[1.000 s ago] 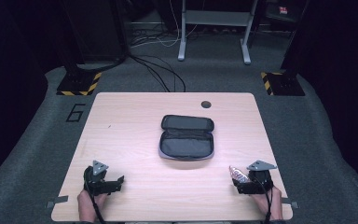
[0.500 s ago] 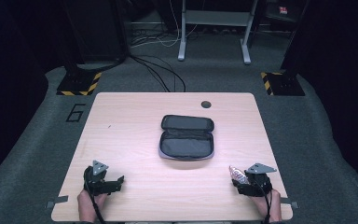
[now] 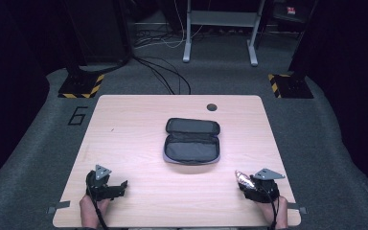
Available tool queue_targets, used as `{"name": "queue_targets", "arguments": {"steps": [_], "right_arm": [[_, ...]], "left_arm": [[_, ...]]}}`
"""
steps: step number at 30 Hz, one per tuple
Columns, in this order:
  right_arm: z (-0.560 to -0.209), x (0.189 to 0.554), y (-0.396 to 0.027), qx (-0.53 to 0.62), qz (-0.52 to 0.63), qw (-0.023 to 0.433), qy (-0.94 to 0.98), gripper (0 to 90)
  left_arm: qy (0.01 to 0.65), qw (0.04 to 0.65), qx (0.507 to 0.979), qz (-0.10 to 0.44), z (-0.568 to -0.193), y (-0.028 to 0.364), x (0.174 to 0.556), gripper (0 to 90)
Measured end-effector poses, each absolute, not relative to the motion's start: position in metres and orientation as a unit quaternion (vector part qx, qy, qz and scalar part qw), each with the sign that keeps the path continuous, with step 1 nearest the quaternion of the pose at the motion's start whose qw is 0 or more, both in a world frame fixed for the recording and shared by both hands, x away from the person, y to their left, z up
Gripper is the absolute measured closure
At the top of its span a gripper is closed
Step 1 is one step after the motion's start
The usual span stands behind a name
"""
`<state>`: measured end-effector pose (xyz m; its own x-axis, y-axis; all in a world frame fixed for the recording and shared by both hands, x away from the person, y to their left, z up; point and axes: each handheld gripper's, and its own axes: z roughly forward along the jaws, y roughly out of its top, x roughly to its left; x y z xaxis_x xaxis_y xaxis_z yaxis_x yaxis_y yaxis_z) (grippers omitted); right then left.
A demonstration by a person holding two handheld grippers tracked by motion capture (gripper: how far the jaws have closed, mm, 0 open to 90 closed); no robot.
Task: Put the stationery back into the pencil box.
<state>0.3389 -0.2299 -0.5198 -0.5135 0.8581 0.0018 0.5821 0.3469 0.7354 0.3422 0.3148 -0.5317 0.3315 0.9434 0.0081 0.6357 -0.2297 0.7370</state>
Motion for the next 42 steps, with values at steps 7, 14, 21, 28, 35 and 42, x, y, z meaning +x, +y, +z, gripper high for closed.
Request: {"name": "queue_targets", "arguments": {"steps": [7, 14, 21, 28, 35, 42], "right_arm": [[-0.514, 0.338, -0.231, 0.447, 0.357, 0.206, 0.794, 39.1], [-0.504, 0.338, -0.23, 0.446, 0.364, 0.214, 0.789, 39.1], [-0.494, 0.34, -0.223, 0.439, 0.369, 0.221, 0.789, 39.1], [-0.481, 0.344, -0.216, 0.424, 0.375, 0.227, 0.792, 39.1], [-0.472, 0.349, -0.207, 0.416, 0.378, 0.228, 0.795, 39.1], [-0.462, 0.358, -0.196, 0.4, 0.381, 0.23, 0.801, 39.1]], "left_arm": [[0.528, 0.326, 0.748, 0.236, -0.532, 0.315, 0.342, 4.2], [0.528, 0.327, 0.748, 0.236, -0.532, 0.315, 0.342, 4.2], [0.528, 0.326, 0.748, 0.236, -0.532, 0.315, 0.342, 4.2], [0.528, 0.326, 0.748, 0.236, -0.532, 0.315, 0.342, 4.2], [0.528, 0.327, 0.748, 0.235, -0.532, 0.315, 0.342, 4.2], [0.528, 0.326, 0.748, 0.236, -0.532, 0.315, 0.342, 4.2]]}}
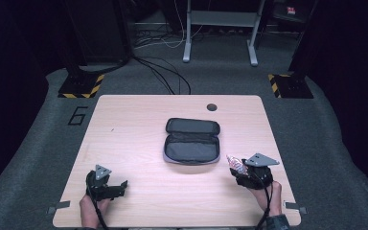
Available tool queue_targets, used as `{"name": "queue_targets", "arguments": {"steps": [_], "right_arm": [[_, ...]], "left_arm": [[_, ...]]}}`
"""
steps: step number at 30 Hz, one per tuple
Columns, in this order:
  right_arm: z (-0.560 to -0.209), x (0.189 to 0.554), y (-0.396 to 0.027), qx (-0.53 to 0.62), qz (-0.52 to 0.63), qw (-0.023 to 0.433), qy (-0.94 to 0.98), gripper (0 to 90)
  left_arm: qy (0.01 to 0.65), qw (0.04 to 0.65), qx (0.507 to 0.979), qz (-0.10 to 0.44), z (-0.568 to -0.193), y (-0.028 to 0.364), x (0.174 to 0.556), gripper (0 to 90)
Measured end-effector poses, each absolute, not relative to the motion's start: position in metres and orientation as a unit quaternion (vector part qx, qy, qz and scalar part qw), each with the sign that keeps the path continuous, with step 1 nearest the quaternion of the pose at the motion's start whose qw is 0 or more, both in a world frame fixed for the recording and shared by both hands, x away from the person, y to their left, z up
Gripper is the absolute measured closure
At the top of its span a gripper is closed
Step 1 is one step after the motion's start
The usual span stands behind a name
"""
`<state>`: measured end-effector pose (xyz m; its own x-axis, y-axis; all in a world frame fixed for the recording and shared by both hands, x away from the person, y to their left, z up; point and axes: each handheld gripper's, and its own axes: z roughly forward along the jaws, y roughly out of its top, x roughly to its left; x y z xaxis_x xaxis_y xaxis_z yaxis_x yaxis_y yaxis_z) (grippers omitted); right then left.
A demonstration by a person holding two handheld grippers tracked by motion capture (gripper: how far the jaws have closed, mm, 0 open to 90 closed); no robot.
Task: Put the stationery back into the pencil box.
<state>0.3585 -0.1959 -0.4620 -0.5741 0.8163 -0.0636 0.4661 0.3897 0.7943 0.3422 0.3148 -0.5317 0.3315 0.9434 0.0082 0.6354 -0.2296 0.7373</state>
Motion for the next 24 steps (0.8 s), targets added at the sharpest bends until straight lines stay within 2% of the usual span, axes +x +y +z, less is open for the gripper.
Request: {"name": "queue_targets", "arguments": {"steps": [24], "right_arm": [[-0.446, 0.395, -0.162, 0.371, 0.382, 0.221, 0.817, 39.1]], "left_arm": [[0.528, 0.326, 0.748, 0.236, -0.532, 0.315, 0.342, 4.2]]}}
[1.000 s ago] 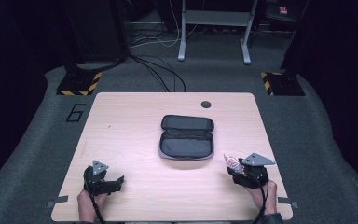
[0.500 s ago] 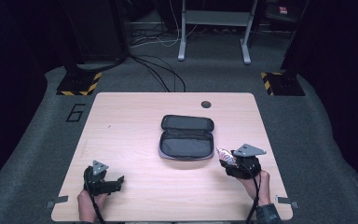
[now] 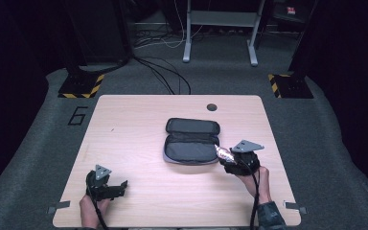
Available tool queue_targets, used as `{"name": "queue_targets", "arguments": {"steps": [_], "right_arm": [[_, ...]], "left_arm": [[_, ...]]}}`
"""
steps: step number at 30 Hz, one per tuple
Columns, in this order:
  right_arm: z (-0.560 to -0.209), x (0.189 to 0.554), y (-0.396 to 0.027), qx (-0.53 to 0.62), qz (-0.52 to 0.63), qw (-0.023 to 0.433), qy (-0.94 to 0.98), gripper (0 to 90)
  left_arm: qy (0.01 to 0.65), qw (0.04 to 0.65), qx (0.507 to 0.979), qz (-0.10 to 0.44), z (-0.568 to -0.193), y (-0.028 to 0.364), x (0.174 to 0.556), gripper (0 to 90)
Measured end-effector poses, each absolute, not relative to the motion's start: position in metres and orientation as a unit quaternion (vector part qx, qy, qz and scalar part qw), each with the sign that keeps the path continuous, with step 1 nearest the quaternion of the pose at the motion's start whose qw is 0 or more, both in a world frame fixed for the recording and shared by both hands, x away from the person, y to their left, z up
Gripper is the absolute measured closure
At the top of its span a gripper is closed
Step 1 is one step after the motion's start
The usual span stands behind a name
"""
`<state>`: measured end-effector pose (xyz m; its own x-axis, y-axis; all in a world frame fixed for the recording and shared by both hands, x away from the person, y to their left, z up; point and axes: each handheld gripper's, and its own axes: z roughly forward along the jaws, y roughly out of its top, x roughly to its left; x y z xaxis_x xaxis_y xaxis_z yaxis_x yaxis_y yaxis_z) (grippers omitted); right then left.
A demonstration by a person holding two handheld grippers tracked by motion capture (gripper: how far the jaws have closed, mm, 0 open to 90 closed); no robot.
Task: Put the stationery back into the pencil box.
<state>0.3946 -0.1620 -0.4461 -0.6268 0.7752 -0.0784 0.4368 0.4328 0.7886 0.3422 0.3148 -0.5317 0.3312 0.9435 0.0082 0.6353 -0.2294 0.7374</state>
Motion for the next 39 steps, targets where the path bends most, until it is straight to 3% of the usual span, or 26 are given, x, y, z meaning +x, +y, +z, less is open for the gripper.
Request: {"name": "queue_targets", "arguments": {"steps": [19, 39], "right_arm": [[-0.448, 0.435, -0.123, 0.351, 0.378, 0.197, 0.834, 39.1], [-0.481, 0.475, -0.073, 0.353, 0.349, 0.162, 0.853, 39.1]], "left_arm": [[0.528, 0.327, 0.748, 0.236, -0.532, 0.315, 0.342, 4.2], [0.528, 0.327, 0.747, 0.235, -0.532, 0.315, 0.342, 4.4]]}}
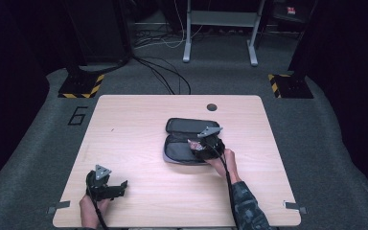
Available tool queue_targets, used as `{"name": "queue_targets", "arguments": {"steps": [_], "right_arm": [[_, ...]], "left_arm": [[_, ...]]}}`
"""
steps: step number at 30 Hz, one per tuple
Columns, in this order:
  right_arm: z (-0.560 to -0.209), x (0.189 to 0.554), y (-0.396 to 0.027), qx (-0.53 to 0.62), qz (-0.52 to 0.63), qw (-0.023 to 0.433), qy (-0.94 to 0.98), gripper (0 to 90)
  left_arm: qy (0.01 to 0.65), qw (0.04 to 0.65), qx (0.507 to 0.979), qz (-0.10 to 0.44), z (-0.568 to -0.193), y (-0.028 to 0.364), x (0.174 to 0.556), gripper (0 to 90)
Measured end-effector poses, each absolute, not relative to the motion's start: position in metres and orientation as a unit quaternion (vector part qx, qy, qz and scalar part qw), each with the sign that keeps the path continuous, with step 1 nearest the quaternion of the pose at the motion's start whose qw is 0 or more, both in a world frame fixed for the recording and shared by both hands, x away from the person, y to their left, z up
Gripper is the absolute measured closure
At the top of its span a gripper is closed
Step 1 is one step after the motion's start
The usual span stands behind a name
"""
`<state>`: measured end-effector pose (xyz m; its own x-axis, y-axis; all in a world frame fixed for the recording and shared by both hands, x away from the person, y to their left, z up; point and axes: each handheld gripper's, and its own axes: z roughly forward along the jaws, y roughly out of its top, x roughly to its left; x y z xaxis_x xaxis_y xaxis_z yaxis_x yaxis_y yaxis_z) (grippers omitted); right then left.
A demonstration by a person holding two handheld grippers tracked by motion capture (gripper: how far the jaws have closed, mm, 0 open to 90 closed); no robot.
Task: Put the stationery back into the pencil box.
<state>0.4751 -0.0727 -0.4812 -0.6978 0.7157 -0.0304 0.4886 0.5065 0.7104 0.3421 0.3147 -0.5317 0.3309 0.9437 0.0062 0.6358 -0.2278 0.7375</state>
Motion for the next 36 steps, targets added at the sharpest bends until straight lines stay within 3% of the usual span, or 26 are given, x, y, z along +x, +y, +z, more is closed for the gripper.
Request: {"name": "queue_targets", "arguments": {"steps": [19, 20, 21, 26, 36], "right_arm": [[-0.497, 0.485, -0.055, 0.374, 0.318, 0.138, 0.86, 38.0], [-0.497, 0.485, -0.055, 0.374, 0.317, 0.134, 0.861, 35.6], [-0.495, 0.485, -0.057, 0.376, 0.317, 0.127, 0.861, 25.4], [-0.482, 0.478, -0.062, 0.381, 0.337, 0.124, 0.852, 14.9], [-0.447, 0.45, -0.09, 0.368, 0.368, 0.136, 0.843, 5.8]], "left_arm": [[0.528, 0.327, 0.747, 0.235, -0.532, 0.315, 0.342, 4.4], [0.528, 0.327, 0.748, 0.235, -0.532, 0.315, 0.342, 4.5], [0.528, 0.326, 0.748, 0.235, -0.532, 0.315, 0.342, 4.5], [0.528, 0.326, 0.748, 0.235, -0.532, 0.315, 0.342, 4.5], [0.528, 0.326, 0.748, 0.235, -0.532, 0.315, 0.342, 4.5]]}}
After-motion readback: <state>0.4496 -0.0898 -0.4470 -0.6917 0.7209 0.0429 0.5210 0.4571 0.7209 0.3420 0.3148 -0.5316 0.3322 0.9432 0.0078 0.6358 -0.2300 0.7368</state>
